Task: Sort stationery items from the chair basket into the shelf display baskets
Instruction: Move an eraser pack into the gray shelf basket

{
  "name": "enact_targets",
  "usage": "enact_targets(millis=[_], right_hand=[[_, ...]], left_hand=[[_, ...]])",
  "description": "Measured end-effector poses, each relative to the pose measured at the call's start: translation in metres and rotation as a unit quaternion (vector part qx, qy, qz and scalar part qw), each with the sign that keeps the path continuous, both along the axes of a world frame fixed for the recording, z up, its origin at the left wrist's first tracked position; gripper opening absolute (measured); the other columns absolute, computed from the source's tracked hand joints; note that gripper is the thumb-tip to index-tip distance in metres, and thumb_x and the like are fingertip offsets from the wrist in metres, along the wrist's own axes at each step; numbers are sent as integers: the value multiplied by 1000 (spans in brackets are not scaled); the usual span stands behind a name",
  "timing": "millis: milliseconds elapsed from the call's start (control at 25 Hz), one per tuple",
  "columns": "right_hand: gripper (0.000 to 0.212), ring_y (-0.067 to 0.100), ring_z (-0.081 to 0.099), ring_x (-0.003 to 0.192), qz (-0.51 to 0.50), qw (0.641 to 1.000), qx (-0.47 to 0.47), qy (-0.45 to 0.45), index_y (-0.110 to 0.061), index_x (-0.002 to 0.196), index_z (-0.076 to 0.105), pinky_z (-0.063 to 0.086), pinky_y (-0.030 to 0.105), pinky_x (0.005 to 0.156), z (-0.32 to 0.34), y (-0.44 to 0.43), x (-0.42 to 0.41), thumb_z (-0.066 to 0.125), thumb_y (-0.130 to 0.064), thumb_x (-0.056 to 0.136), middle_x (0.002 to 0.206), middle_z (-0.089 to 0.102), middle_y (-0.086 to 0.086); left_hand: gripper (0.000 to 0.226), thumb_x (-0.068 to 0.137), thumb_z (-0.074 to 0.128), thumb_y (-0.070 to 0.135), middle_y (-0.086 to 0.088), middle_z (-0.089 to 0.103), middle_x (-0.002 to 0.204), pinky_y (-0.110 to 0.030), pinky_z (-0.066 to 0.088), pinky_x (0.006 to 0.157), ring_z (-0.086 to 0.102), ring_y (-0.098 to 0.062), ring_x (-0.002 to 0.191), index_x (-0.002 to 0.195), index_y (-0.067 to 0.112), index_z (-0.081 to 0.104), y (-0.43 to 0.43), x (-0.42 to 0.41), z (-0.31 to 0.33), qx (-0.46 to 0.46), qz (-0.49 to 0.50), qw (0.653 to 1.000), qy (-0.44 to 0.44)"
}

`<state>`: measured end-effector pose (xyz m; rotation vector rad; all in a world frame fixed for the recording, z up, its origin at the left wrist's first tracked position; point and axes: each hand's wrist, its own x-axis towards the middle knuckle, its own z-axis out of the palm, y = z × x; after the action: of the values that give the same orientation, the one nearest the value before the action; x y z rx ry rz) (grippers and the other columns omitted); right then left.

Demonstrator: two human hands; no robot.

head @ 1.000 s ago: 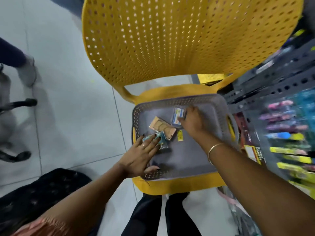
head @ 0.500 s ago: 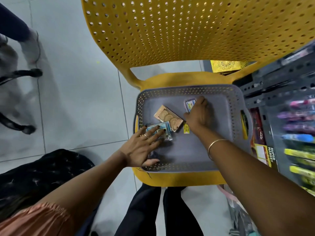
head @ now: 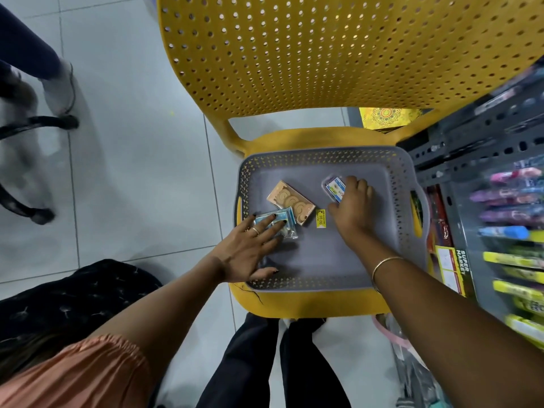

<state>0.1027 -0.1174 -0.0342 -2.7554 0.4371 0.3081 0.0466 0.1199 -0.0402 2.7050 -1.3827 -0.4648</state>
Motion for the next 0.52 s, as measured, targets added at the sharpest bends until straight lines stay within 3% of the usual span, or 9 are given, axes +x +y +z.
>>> enact_targets(millis=[240,360,520], right_hand=[[43,39,43,115,12,996,67,-51,-1,113,52,42,45,85,59,-22,-8,67,-6,73,117,53,23],[47,38,46,109,29,989,88,-118,-8,117,53,45,45,80,135,-49,-23,65,-4,72,111,54,19],[52,30,49,110,17,982,86,-165,-16,121,53,44,39,85,244,-89,-51,64,-6,71,112,55,12]], left_hand=[[80,91,17,63,-21,35,144,-50,14,108,29,-35,133,135,2,43,-17,-3,23,-7,47,999,8],[79,91,18,64,-18,37,143,-51,25,106,33,-33,132,134,4,45,-48,15,72,-41,22,999,-23],[76,92,16,63,-17,41,141,-50,22,103,37,-30,129,127,6,54,-101,49,148,-100,-23,990,-96]])
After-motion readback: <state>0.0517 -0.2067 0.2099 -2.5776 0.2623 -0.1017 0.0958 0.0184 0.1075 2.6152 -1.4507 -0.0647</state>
